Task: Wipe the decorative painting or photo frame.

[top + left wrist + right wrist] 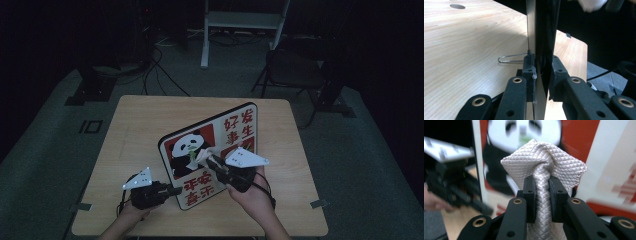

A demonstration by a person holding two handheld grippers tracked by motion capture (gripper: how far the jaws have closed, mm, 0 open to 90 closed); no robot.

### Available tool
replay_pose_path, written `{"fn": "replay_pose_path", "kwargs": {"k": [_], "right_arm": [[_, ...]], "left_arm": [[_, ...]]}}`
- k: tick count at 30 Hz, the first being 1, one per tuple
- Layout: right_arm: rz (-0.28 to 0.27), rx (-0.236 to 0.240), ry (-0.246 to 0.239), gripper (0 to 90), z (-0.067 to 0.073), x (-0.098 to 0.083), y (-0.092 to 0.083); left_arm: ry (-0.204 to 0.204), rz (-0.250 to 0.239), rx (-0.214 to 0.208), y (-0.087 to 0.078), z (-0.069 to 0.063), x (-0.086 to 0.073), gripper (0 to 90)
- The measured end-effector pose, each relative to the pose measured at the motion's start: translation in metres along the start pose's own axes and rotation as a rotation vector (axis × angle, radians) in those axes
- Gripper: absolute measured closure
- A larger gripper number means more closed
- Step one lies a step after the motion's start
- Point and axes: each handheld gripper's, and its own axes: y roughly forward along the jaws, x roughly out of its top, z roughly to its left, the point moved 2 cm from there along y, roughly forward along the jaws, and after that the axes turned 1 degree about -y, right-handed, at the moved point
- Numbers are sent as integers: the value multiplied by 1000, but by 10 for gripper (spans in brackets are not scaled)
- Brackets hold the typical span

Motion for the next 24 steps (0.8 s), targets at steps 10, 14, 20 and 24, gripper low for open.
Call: {"fn": "replay_pose_path", "kwargs": {"k": [10,14,20,24], "right_arm": [[-125,-17,-46,777,2,54,-3],[-139,-16,-59,776,4,66,2],[-145,-5,-74,775,8,73,11],[-126,-22,-88,776,8,73,20]], "left_arm": [[1,-2,0,0,0,0,792],[2,0,1,0,0,0,791],[3,0,0,0,0,0,792],[10,3,3,0,-1,0,791]]}}
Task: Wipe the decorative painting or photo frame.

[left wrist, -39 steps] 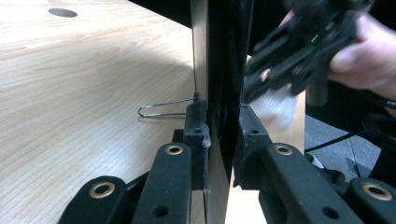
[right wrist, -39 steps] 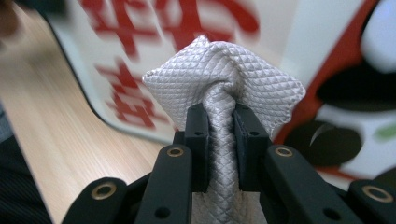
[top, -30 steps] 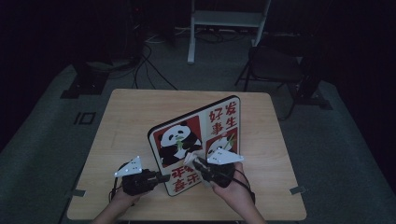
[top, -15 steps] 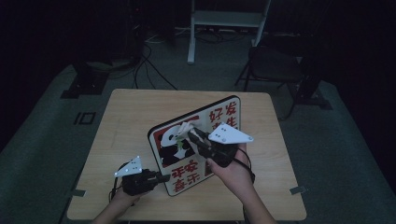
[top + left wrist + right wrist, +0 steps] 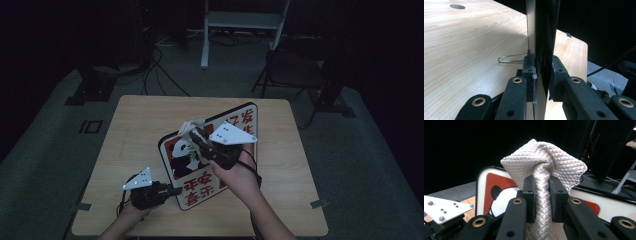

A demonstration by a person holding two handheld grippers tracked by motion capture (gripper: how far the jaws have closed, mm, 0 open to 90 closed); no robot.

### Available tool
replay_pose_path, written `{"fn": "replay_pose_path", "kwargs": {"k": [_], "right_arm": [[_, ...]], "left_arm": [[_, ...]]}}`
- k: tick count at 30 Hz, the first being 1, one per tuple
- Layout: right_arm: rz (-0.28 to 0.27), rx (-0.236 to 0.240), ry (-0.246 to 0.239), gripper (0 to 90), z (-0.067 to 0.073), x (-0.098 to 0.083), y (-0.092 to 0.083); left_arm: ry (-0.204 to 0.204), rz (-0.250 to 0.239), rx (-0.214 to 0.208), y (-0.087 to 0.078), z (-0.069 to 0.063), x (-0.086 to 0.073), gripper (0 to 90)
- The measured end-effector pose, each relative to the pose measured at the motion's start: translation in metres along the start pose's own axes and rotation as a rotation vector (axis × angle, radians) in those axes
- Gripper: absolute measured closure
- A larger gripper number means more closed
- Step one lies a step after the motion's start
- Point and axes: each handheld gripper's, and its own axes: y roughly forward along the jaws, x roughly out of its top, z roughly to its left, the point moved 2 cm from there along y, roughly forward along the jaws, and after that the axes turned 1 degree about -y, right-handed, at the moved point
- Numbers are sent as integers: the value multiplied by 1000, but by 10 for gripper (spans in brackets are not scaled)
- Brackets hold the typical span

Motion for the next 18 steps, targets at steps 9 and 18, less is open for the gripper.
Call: {"fn": "replay_pose_path", "kwargs": {"k": [9,18], "right_arm": [[49,-3,16,777,-2,-20,7],[108,0,30,778,1,-52,7]], "left_arm": [[7,3,7,1,0,0,789],[7,5,11,1,0,0,788]]}}
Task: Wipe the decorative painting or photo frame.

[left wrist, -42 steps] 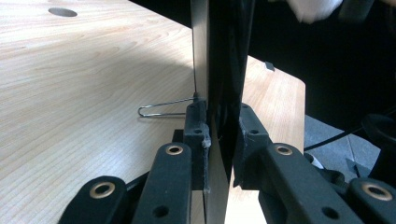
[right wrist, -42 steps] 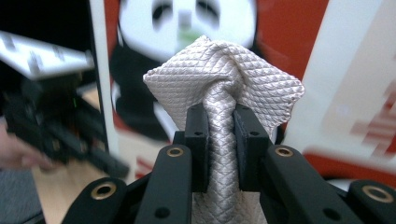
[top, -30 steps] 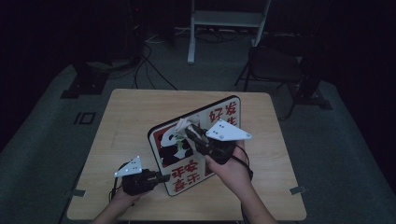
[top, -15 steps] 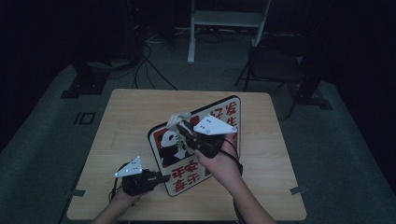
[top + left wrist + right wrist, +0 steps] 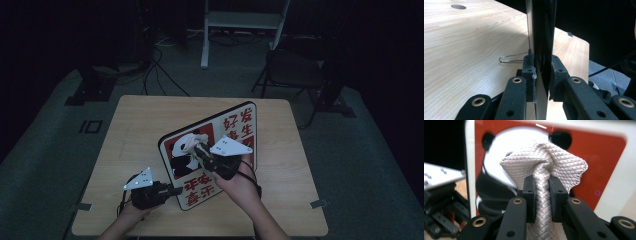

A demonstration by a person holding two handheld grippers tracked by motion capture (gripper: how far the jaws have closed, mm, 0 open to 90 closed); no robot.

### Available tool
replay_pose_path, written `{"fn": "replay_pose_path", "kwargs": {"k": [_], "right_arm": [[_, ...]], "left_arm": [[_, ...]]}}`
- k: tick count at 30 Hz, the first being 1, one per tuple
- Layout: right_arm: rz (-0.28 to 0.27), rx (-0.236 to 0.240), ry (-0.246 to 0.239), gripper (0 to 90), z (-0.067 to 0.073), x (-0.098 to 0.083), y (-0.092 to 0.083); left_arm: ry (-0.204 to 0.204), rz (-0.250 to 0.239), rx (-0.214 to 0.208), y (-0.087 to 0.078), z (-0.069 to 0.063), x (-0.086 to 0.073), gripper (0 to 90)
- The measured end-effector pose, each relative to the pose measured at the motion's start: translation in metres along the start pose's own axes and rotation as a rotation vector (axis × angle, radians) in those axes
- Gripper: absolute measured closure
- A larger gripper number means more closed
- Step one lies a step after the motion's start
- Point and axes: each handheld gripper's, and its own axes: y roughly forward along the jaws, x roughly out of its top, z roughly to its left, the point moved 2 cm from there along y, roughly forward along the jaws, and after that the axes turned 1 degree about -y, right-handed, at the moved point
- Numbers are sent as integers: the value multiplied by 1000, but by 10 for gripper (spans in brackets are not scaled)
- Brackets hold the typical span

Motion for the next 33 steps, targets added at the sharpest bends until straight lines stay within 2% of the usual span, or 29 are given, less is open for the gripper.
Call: {"fn": "replay_pose_path", "kwargs": {"k": [6,13,17,25,33], "right_arm": [[42,-1,-6,778,3,-19,2],[98,13,17,779,5,-46,3],[145,15,10,779,8,-64,5],[254,50,38,780,15,-105,11],[316,64,52,780,18,-125,14]], "left_arm": [[-2,0,0,0,0,0,788],[-1,-1,2,0,-1,0,788],[-2,-2,2,0,-1,0,788],[1,-1,3,0,-1,0,788],[4,0,3,1,-1,0,788]]}}
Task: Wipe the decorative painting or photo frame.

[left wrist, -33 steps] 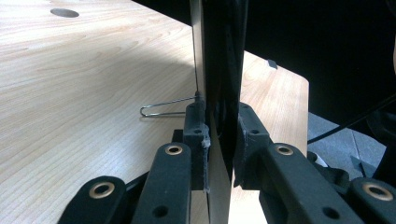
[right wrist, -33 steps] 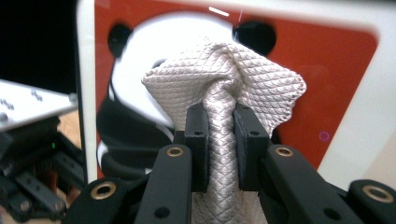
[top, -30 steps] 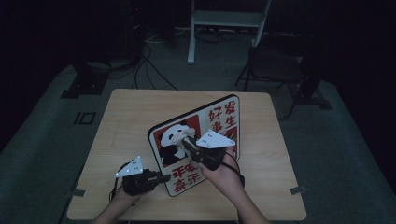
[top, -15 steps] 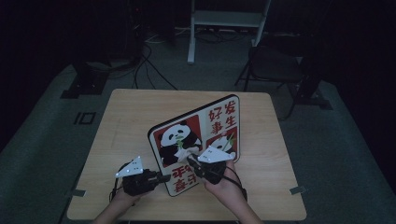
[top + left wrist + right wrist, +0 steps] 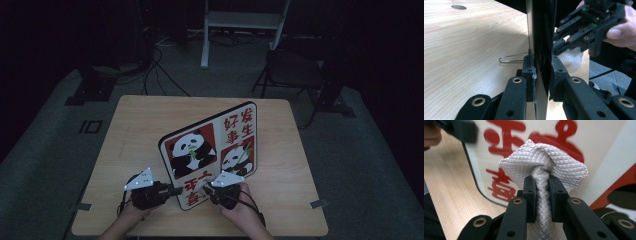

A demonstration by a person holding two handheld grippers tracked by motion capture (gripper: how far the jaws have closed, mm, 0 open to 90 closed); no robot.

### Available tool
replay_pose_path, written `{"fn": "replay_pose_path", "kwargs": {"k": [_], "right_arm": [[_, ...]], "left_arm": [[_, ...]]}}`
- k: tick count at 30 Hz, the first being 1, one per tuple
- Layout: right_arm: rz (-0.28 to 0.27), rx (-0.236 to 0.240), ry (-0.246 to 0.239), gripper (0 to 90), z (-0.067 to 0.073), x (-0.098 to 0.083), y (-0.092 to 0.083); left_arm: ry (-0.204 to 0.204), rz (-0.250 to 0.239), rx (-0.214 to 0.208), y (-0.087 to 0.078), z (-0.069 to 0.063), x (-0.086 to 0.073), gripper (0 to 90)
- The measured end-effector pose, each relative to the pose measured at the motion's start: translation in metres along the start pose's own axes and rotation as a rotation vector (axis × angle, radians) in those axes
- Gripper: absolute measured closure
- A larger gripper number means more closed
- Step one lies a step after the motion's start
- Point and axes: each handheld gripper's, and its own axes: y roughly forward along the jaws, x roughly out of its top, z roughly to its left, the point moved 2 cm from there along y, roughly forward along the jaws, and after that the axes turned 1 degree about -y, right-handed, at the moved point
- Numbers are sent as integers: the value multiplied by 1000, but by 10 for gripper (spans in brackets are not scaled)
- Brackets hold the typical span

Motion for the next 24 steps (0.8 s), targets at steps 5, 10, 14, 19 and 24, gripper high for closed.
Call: {"fn": "replay_pose_path", "kwargs": {"k": [5,10,14,19,24], "right_arm": [[39,12,9,781,1,-8,5],[73,22,14,781,1,-15,10],[92,29,17,781,1,-21,13],[127,39,15,780,2,-30,20],[155,51,6,780,5,-36,24]], "left_arm": [[2,-1,3,0,-1,0,788],[2,-1,0,0,0,0,788],[3,-2,-1,0,0,0,789],[-5,-8,-3,0,1,-1,789],[-4,-11,-4,0,1,-1,788]]}}
